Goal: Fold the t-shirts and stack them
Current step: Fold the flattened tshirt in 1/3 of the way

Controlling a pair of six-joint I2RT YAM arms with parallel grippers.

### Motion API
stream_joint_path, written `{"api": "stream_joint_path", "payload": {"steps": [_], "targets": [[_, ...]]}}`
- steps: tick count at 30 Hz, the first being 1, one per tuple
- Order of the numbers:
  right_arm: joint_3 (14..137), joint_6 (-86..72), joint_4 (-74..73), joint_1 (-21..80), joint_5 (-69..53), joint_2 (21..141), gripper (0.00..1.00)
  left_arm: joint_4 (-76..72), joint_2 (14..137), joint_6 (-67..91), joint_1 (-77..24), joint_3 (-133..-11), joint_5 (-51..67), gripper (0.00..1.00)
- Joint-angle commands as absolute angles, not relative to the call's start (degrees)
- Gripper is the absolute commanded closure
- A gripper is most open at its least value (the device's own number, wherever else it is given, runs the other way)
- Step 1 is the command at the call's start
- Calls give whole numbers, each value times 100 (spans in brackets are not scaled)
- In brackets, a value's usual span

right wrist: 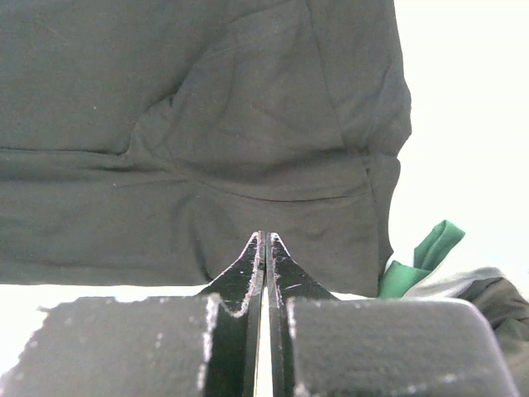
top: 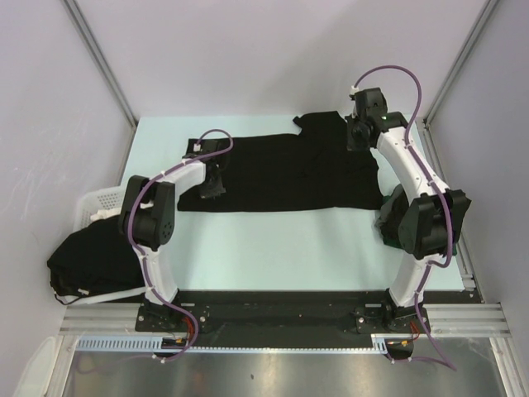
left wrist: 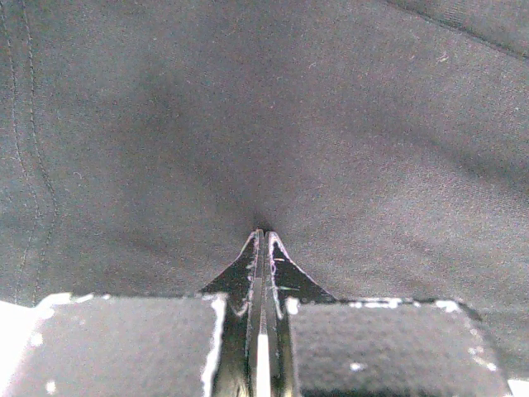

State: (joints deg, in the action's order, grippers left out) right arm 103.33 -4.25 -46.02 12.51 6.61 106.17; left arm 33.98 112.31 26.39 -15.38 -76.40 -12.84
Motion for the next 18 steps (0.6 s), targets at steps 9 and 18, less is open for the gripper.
{"api": "stream_joint_path", "payload": {"steps": [9, 18], "targets": [[10503, -413, -4527, 1248, 633, 10090, 100, 4149, 11127, 2830, -1582, -6873, -730, 100], [10521, -466, -4500, 1248, 598, 9897, 100, 4324, 11092, 2874, -1591, -6645, -413, 100]]}}
